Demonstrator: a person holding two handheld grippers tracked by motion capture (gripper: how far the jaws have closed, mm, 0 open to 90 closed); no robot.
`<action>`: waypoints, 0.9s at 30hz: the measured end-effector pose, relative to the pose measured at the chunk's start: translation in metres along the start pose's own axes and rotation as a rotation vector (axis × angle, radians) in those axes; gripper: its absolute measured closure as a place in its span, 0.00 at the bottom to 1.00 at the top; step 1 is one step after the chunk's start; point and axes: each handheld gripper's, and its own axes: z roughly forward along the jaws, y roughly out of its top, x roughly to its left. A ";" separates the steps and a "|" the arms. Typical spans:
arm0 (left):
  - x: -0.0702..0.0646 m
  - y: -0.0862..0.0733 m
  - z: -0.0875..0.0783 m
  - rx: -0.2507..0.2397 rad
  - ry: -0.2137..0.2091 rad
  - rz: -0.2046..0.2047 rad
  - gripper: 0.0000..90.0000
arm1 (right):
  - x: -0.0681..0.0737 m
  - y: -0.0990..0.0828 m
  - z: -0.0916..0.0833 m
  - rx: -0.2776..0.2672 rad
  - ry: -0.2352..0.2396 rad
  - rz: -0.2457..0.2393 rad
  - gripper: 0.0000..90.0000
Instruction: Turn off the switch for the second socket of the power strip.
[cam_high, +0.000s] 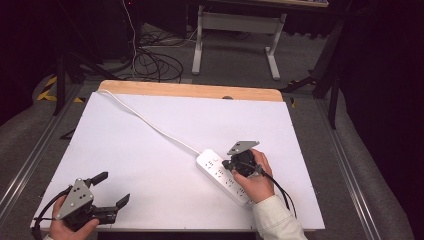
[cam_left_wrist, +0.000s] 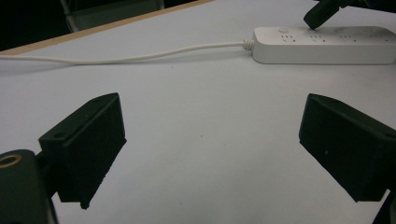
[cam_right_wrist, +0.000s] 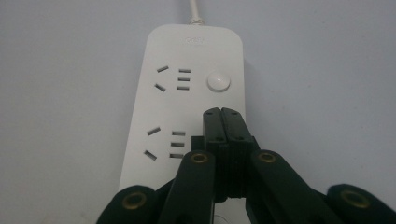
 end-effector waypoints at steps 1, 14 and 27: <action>0.000 0.000 0.000 0.000 0.000 0.000 0.09 | 0.000 0.000 0.000 0.001 0.003 0.001 1.00; 0.000 0.000 0.000 0.002 0.001 0.001 0.09 | 0.001 0.000 0.000 0.008 -0.008 -0.007 1.00; 0.000 0.000 0.000 0.005 0.004 0.001 0.09 | 0.001 -0.002 0.003 0.010 -0.001 -0.002 1.00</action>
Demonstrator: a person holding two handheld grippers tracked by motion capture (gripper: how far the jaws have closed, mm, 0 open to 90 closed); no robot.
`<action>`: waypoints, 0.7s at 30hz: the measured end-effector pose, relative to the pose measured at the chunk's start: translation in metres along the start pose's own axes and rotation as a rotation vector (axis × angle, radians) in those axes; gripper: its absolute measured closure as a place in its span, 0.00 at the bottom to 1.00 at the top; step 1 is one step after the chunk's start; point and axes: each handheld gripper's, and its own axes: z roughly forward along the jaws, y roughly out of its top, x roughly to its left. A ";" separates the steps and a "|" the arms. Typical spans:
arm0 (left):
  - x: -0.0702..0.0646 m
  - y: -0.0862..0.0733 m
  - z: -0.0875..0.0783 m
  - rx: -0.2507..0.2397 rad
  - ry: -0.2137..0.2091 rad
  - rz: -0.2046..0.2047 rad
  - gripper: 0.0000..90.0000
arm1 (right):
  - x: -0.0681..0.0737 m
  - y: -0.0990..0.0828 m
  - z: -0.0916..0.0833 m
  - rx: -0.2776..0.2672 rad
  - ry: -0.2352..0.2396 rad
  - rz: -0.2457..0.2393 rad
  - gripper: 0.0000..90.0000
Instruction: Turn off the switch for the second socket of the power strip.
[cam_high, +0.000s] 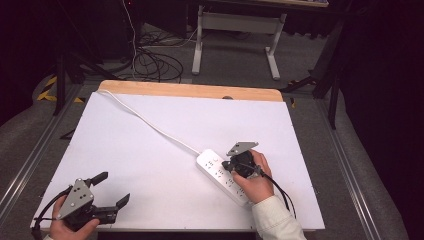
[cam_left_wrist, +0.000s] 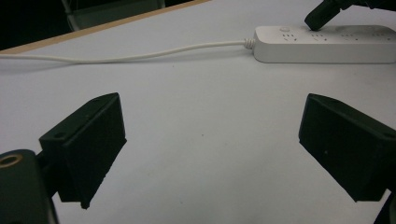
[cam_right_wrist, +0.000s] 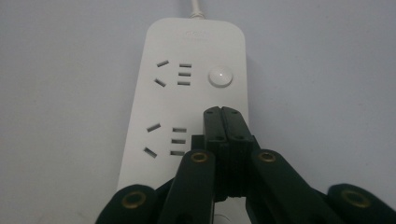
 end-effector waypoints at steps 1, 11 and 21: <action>0.000 0.000 0.000 0.000 0.000 -0.001 0.09 | 0.000 0.000 0.000 0.000 -0.002 0.000 1.00; 0.000 0.000 0.000 -0.001 0.002 0.000 0.09 | -0.001 0.000 0.000 0.001 0.007 0.010 1.00; -0.001 0.000 0.000 -0.002 0.001 -0.002 0.09 | 0.002 0.000 0.000 0.003 -0.016 0.004 1.00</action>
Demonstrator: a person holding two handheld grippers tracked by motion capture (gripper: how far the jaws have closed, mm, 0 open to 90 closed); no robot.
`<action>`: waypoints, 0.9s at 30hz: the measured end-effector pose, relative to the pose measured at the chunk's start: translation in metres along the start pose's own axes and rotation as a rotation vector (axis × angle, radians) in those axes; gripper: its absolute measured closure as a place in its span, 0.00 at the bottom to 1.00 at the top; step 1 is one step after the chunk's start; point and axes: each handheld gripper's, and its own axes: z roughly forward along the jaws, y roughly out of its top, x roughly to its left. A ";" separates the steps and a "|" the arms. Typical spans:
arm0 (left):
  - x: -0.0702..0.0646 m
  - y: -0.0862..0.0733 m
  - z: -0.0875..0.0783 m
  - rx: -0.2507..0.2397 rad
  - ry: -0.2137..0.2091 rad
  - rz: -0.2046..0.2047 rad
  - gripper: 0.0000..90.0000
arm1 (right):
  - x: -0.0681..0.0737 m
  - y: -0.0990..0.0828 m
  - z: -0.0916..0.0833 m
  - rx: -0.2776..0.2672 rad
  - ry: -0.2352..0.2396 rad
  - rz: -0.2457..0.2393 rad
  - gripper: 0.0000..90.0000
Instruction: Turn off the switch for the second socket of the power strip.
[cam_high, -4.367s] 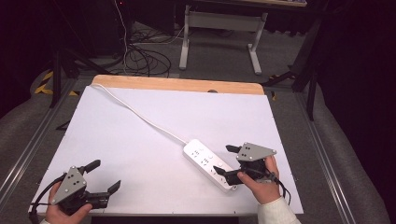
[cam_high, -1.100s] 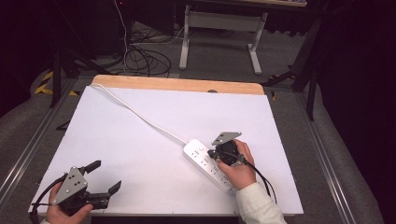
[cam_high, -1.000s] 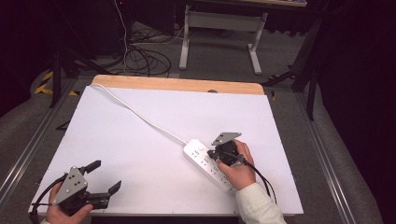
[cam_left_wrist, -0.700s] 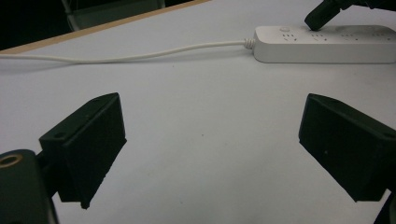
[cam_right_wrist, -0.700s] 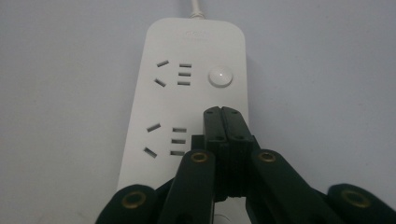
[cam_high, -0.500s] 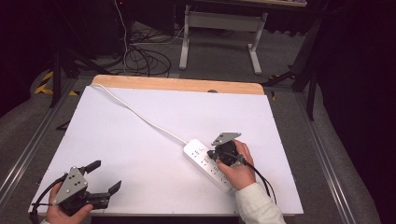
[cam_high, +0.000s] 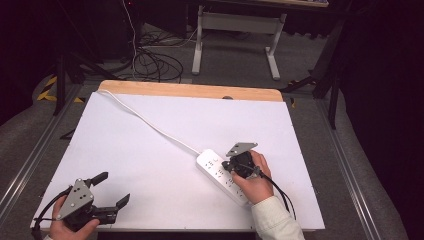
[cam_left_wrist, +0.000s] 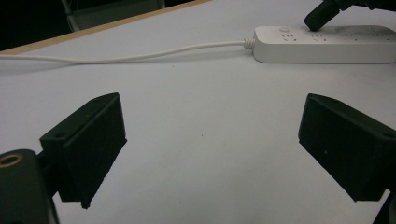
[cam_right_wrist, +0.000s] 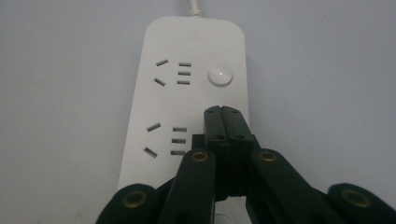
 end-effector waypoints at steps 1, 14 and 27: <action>0.000 0.000 0.000 0.001 0.000 0.002 0.09 | 0.000 0.000 0.000 0.001 0.000 0.000 1.00; 0.000 0.000 0.000 0.002 0.000 0.006 0.09 | 0.000 0.000 0.001 0.007 0.001 0.001 1.00; 0.000 0.000 0.001 0.006 -0.002 0.000 0.09 | 0.002 0.005 -0.030 -0.144 -0.006 0.001 1.00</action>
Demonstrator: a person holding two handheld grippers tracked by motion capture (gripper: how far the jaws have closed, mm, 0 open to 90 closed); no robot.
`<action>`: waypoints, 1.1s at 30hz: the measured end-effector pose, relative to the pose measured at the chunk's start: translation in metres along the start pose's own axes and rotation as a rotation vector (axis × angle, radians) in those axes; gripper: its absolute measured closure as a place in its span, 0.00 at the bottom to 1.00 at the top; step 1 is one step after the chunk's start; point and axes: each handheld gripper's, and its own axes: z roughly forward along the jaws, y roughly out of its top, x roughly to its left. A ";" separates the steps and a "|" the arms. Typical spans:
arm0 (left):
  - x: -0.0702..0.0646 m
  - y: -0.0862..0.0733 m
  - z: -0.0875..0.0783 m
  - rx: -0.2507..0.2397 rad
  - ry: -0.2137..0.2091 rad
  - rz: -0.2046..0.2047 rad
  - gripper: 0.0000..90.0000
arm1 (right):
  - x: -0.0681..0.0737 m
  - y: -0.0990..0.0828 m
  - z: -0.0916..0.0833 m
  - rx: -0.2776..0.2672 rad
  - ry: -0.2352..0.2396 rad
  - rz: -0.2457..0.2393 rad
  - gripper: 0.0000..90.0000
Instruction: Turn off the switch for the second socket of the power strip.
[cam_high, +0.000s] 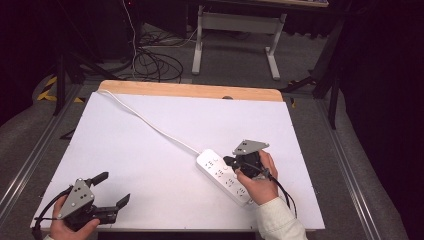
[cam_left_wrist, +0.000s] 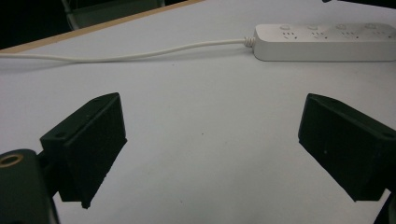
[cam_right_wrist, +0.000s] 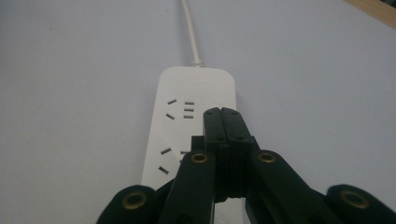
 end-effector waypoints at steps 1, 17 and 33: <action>0.000 0.000 0.000 0.000 0.001 0.006 0.09 | 0.000 0.000 -0.001 -0.002 0.000 -0.005 1.00; 0.001 0.000 0.000 0.003 0.006 0.003 0.09 | 0.003 0.001 -0.008 -0.031 0.017 -0.013 1.00; 0.001 0.000 0.000 0.005 0.007 0.003 0.09 | 0.004 0.005 -0.022 -0.085 0.025 0.011 0.59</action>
